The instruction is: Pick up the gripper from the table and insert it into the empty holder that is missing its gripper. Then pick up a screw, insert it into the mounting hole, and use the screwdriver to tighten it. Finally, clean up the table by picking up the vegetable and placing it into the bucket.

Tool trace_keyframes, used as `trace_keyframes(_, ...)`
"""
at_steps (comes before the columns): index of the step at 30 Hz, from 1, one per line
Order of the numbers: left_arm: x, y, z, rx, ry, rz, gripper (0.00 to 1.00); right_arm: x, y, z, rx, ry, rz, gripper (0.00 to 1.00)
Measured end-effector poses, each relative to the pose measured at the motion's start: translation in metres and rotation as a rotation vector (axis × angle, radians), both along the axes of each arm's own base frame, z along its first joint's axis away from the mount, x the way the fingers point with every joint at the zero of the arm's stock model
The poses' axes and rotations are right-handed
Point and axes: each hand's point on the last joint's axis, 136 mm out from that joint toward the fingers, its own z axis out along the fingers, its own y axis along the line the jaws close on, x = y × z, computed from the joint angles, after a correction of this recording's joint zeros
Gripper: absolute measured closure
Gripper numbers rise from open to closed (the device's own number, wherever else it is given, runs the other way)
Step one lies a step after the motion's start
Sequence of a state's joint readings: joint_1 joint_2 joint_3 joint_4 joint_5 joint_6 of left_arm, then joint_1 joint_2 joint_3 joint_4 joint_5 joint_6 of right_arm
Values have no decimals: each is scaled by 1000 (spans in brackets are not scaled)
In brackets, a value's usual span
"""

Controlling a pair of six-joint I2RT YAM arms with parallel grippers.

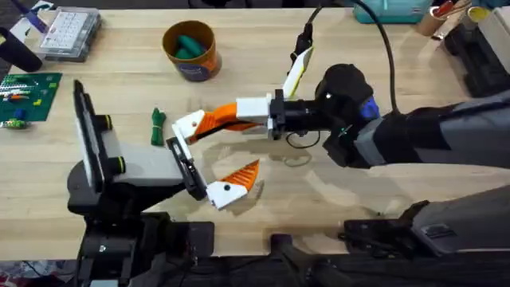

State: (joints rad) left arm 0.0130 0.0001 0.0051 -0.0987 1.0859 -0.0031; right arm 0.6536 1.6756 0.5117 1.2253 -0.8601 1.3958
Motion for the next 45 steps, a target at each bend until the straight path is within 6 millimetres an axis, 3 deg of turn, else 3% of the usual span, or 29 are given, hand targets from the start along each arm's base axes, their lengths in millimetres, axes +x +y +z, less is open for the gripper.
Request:
trace_keyframes(4,-7,-4,0,-6,10,-42,11,-5,3,-2,-7,6,13,162)
trace_keyframes(5,-7,-5,0,-6,11,-48,11,-6,4,-3,-10,9,15,49)
trace_keyframes(6,-8,-5,0,-7,12,-52,11,-6,4,-4,-13,11,16,18)
trace_keyframes(16,-9,-5,0,-7,13,-59,11,-4,3,-4,-14,12,10,6)
trace_keyframes(23,-9,-5,0,-8,14,-59,11,11,-7,-4,-14,4,-34,6)
trace_keyframes(27,-9,-5,0,-9,16,-59,11,32,-23,-4,-16,-23,-100,5)
trace_keyframes(32,-9,-5,0,-9,16,-59,11,73,-54,-6,-42,-60,-222,5)
trace_keyframes(40,-9,-5,0,-10,17,-59,11,127,-85,-18,-193,-71,-318,4)
trace_keyframes(45,-9,-5,0,-10,19,-59,11,139,-102,4,-253,-160,-338,4)
